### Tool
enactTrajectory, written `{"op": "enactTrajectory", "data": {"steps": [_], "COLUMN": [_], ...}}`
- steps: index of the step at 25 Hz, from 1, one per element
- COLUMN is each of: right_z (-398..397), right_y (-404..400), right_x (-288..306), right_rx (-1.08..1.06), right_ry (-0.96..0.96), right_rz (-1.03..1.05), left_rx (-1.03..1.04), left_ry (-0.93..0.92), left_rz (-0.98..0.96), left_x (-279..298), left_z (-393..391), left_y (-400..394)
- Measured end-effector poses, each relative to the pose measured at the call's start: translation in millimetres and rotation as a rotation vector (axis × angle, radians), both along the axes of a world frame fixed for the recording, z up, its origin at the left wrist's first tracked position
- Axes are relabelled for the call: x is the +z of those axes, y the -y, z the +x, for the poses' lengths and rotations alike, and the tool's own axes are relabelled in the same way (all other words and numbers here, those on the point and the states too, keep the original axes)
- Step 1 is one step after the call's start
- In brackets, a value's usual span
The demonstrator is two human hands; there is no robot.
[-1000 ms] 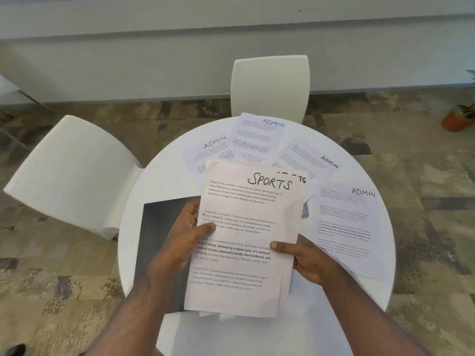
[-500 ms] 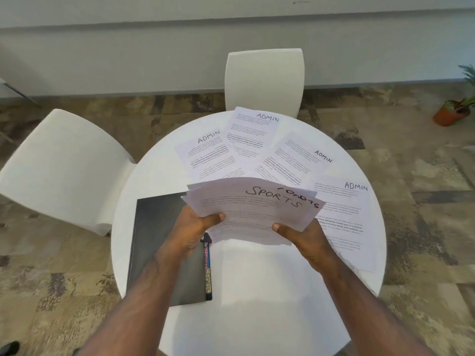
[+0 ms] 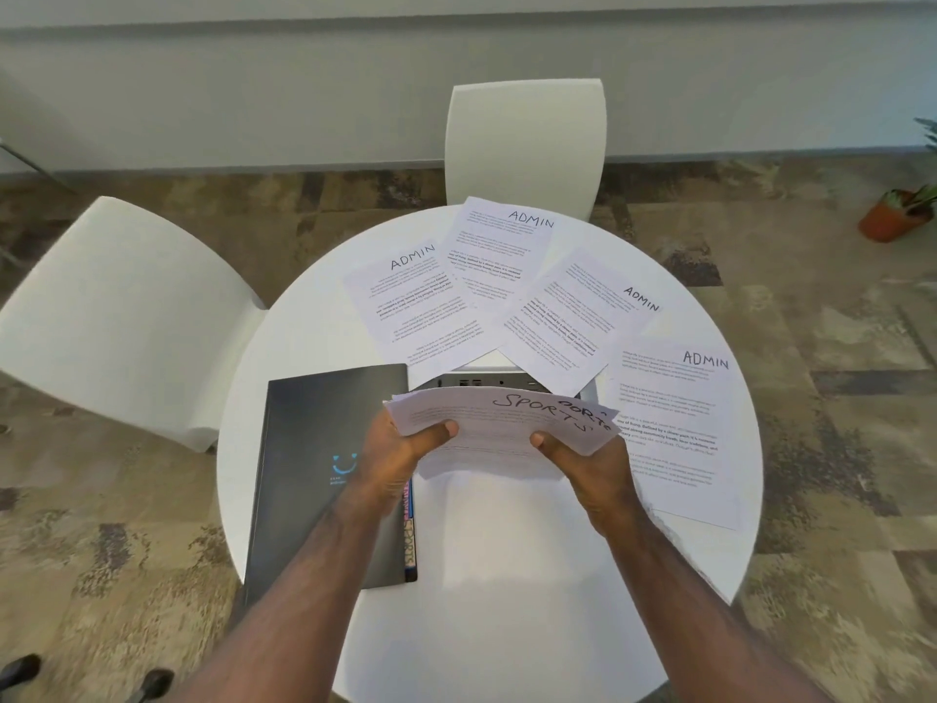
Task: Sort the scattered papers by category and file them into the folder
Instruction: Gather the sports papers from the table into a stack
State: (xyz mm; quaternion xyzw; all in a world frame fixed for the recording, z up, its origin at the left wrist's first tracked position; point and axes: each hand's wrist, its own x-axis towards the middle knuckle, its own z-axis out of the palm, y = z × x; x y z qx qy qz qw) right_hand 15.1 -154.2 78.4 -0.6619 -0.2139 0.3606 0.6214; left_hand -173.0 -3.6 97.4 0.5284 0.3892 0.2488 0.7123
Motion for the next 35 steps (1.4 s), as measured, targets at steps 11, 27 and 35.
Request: {"op": "enactTrajectory", "data": {"steps": [11, 27, 35], "right_z": [-4, -5, -18], "right_y": [9, 19, 28], "right_x": [-7, -12, -22], "right_rx": [0.025, 0.066, 0.055], "right_ry": [0.060, -0.066, 0.025], "right_rz": [-0.135, -0.115, -0.205], "left_rx": [-0.042, -0.041, -0.056], "left_ry": [-0.129, -0.118, -0.160], "left_rz": [0.105, 0.396, 1.058], "left_x": [-3, 32, 38], "left_z": [-12, -22, -38], "left_y": [6, 9, 23]}}
